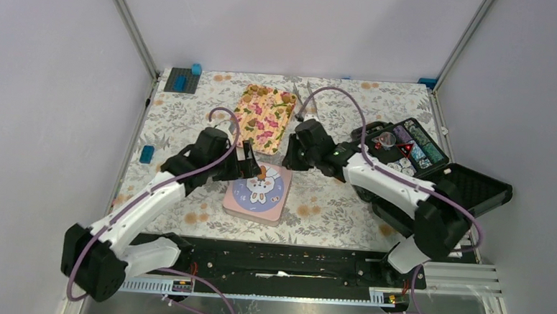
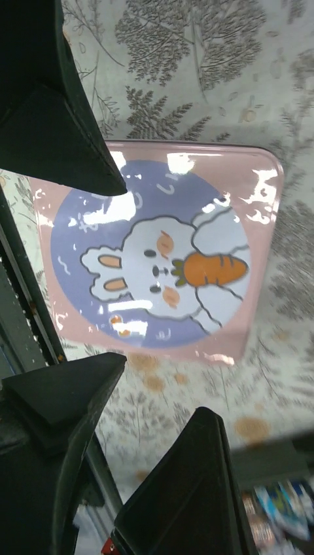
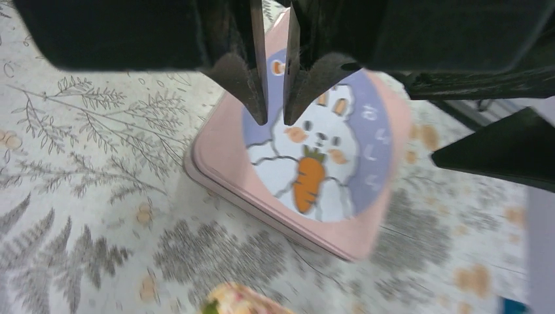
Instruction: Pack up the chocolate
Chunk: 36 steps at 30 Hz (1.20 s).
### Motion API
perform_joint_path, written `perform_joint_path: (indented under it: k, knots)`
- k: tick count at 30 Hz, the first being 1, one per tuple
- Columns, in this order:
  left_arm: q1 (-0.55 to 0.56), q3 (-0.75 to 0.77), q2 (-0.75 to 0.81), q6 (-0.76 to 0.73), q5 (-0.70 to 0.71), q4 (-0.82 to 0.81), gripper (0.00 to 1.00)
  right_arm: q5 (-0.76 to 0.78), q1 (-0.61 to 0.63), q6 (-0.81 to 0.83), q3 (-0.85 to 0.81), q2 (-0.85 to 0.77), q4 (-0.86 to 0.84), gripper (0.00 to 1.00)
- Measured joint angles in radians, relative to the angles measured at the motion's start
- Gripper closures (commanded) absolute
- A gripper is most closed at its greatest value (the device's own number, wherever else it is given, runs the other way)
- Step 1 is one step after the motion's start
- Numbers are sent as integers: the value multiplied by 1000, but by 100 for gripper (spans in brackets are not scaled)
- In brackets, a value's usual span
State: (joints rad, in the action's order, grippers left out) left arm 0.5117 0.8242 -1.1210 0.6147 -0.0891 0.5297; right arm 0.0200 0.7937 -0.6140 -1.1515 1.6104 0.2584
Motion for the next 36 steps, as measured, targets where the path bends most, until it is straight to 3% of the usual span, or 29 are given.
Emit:
perform_joint_path:
  k: [5,8,12,19,24,31,36]
  knots:
    - [0,-53,87,34,-26,-73,1,3,0,3,-16,-95,-54,78]
    - [0,-220,76,91,-59,-153,2,-24,0,-13,14,-51,-102,82]
    - [0,-269,101,138,-103,-247,1,-66,0,-29,50,97,-74,82]
    - [3,-96,88,61,-50,-80,1,-88,3,-44,53,25,-53,79]
    - [2,72,-28,15,-34,-95,1,-73,42,-49,53,-101,-47,77]
    - [-3,8,-212,-8,-64,-208,2,-111,143,-165,205,-187,-201,72]
    - [-14,-76,-241,24,-111,-425,3,-177,150,-227,294,-51,-249,73]
